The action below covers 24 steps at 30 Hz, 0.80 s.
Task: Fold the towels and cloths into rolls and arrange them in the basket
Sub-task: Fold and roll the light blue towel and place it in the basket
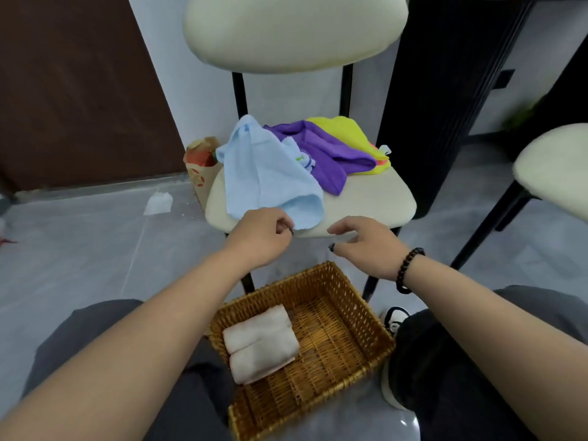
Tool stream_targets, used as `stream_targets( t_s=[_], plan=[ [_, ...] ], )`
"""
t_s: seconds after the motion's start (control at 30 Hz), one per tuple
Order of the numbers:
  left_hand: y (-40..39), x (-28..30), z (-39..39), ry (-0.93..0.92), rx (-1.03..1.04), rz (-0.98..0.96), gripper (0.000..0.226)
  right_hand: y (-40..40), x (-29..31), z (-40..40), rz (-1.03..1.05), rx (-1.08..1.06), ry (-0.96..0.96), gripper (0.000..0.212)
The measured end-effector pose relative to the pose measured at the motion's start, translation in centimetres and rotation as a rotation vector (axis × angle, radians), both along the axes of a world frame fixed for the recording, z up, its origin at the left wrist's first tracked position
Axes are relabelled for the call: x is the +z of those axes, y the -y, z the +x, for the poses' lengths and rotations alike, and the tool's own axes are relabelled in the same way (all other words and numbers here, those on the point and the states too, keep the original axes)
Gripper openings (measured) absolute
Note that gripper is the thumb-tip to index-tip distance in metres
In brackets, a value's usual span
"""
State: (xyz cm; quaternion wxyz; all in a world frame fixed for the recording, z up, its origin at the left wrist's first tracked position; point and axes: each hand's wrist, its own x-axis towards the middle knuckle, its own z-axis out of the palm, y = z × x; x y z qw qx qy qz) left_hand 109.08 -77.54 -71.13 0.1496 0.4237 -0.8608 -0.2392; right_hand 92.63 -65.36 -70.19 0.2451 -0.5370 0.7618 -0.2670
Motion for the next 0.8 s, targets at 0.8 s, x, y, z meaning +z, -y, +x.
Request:
stream_targets(
  t_s=[0.8],
  plan=[
    [1.9, -0.4, 0.7, -0.190, 0.269, 0.003, 0.015, 3.0, 1.5, 0.3, -0.171, -0.042, -0.043, 0.030]
  ],
)
